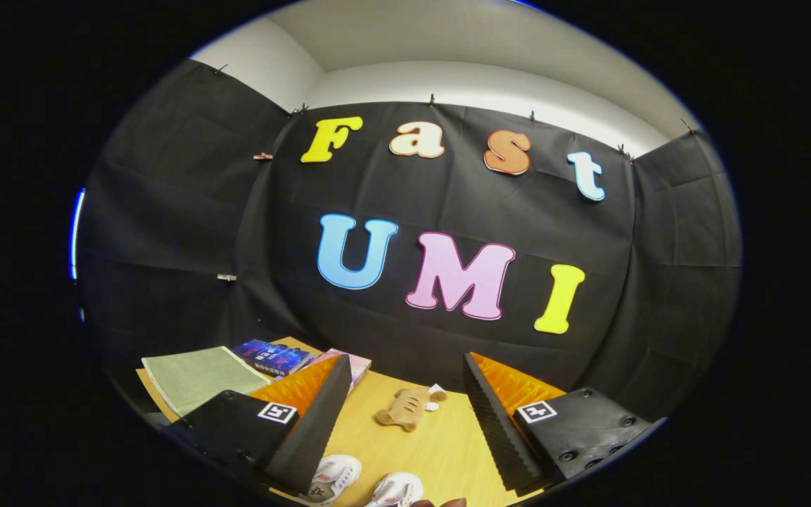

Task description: Open the storage box then place both shoes into the box .Put the left shoe in first, then the right shoe, with the right side of both shoes facing outward in a uniform manner.

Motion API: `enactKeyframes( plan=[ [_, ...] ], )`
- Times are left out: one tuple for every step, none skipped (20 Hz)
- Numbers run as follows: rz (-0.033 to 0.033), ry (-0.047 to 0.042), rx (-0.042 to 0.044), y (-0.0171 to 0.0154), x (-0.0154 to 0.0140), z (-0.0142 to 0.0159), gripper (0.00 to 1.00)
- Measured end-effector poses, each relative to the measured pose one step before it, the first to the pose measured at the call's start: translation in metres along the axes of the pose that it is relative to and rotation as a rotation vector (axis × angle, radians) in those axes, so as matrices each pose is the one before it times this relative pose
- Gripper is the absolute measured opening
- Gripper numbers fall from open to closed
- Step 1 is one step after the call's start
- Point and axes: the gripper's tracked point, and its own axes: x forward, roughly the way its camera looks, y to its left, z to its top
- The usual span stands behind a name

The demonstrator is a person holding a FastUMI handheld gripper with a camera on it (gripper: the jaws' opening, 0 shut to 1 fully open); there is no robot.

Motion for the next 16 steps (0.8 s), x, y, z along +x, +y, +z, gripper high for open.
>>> enactKeyframes(
  plan=[
    [0.0031,-0.00119,-0.00005,0.00222,0.00059,0.00096,0.97],
    [0.00185,-0.00125,-0.00098,0.00182,-0.0003,0.00042,0.97],
    [0.00226,-0.00234,-0.00249,0.00188,0.00053,0.00088,0.97],
    [0.00091,-0.00242,-0.0033,0.00124,0.00008,0.00095,0.97],
    [0.00193,0.00068,-0.00277,0.0023,-0.00026,0.00031,0.97],
    [0.0017,-0.00129,-0.00081,0.00197,-0.0005,0.00029,0.97],
    [0.00132,-0.001,0.00037,0.00255,0.00055,0.00055,0.97],
    [0.0045,0.00204,0.00082,0.00247,0.00033,-0.00058,0.97],
    [0.014,0.00411,0.00264,0.00543,0.00109,-0.00089,0.97],
    [0.0345,0.00933,0.00495,0.01114,0.00157,-0.00143,0.97],
    [0.0412,0.01191,0.00658,0.01154,0.0021,-0.00197,0.97],
    [0.05452,0.01079,0.01552,0.01243,0.00346,-0.00083,0.97],
    [0.07126,0.01488,0.03119,0.01743,0.00433,-0.0021,0.97],
    [0.07281,0.02072,0.05085,0.01648,0.00509,-0.00361,0.97],
    [0.07692,0.0138,0.07093,0.01682,0.0051,-0.00265,0.97],
    [0.06955,0.01106,0.08645,0.01456,0.0053,-0.00203,0.97]
  ],
)
